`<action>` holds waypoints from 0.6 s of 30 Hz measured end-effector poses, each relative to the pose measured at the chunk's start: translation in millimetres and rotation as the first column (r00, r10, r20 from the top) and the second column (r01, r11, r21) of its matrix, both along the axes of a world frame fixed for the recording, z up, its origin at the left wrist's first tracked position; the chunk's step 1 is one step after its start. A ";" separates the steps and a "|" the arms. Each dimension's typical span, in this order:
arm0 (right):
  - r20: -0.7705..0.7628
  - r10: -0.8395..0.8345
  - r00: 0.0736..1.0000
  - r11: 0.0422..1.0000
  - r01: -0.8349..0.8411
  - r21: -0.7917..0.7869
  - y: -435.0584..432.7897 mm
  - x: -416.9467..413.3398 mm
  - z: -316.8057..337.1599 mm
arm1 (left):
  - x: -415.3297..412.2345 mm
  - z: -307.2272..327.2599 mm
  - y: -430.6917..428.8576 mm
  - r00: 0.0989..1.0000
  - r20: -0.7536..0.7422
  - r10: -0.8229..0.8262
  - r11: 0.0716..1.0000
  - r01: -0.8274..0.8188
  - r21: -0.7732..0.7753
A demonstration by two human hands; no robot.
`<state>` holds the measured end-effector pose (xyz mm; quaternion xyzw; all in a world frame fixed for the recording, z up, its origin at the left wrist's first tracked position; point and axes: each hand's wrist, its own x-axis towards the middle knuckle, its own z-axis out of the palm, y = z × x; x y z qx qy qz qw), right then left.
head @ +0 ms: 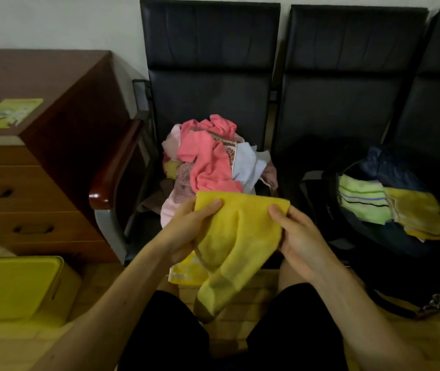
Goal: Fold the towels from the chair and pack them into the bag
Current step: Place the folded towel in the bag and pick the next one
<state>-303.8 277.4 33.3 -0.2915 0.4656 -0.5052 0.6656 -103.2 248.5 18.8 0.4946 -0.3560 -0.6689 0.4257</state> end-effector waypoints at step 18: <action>-0.587 -0.188 0.787 0.850 -0.169 -0.499 -40.9 -15.2 54.5 | 27.3 73.3 -29.2 0.916 0.385 0.111 0.912 0.060 -0.405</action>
